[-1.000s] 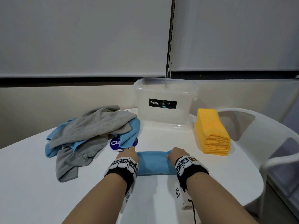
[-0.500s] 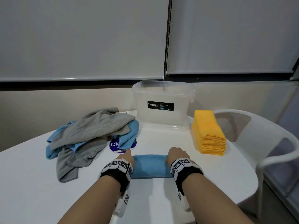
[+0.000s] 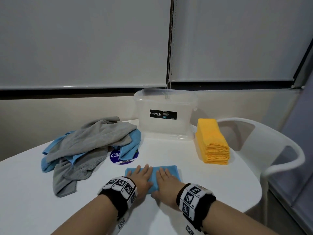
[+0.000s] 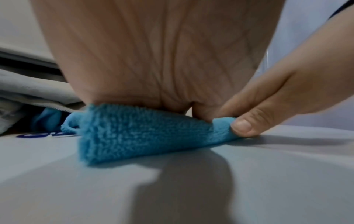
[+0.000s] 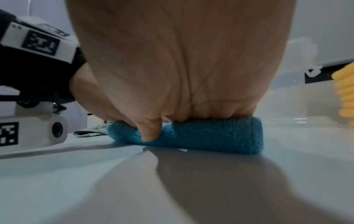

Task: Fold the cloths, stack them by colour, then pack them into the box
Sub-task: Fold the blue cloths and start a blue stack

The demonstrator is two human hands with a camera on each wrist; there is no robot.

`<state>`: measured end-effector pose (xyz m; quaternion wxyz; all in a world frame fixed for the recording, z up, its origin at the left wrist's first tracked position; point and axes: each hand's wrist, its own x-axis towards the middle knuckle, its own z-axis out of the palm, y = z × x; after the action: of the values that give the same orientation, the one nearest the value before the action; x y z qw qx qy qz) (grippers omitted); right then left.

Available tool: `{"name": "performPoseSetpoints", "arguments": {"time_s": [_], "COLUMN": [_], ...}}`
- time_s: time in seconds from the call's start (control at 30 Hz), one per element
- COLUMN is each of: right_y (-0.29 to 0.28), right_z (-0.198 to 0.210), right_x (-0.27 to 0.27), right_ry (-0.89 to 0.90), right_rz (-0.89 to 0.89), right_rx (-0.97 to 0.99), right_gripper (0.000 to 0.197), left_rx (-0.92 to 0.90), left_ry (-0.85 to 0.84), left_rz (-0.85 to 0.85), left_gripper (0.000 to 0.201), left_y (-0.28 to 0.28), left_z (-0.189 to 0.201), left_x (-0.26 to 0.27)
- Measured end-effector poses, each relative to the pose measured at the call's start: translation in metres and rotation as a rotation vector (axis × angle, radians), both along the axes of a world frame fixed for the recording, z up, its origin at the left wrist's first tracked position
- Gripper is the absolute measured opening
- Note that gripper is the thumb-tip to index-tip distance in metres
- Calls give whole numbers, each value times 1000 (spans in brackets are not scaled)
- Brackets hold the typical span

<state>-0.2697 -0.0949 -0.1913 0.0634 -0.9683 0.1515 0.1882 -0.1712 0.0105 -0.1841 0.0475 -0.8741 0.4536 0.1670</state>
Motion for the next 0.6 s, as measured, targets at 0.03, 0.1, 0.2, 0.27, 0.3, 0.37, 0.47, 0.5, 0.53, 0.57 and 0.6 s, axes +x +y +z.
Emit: {"name": "performPoseSetpoints", "arguments": {"time_s": [0.03, 0.1, 0.2, 0.27, 0.3, 0.37, 0.47, 0.5, 0.53, 0.57, 0.6], "right_y": [-3, -9, -15, -23, -28, -42, -63, -67, -69, -69, -69], "right_z": [-2, -3, 0, 11, 18, 34, 50, 52, 53, 51, 49], "right_x": [1, 3, 5, 3, 1, -5, -7, -7, -5, -3, -2], "right_ry": [1, 3, 14, 11, 6, -13, -169, -225, -275, -307, -309], "right_rz": [2, 18, 64, 114, 142, 176, 132, 93, 46, -8, -59], "right_rx": [12, 16, -9, -6, -19, -81, -227, -258, -252, -217, -177], "right_gripper": [80, 77, 71, 65, 63, 61, 38, 32, 28, 26, 25], "left_rx": [4, -5, -33, -118, -155, -171, -171, -183, -203, -224, -249], "left_ry": [10, 38, 53, 27, 26, 49, 125, 142, 161, 183, 207], "left_rz": [15, 28, 14, 44, 76, 125, 175, 197, 227, 257, 285], "left_gripper": [62, 64, 55, 43, 38, 30, 14, 13, 14, 14, 13], "left_y": [1, 3, -3, -8, -10, -15, -26, -32, -39, -46, -56], "left_z": [-4, -3, 9, 17, 21, 24, 25, 25, 23, 21, 20], "left_x": [1, 4, 12, 20, 24, 28, 20, 16, 14, 12, 10]}}
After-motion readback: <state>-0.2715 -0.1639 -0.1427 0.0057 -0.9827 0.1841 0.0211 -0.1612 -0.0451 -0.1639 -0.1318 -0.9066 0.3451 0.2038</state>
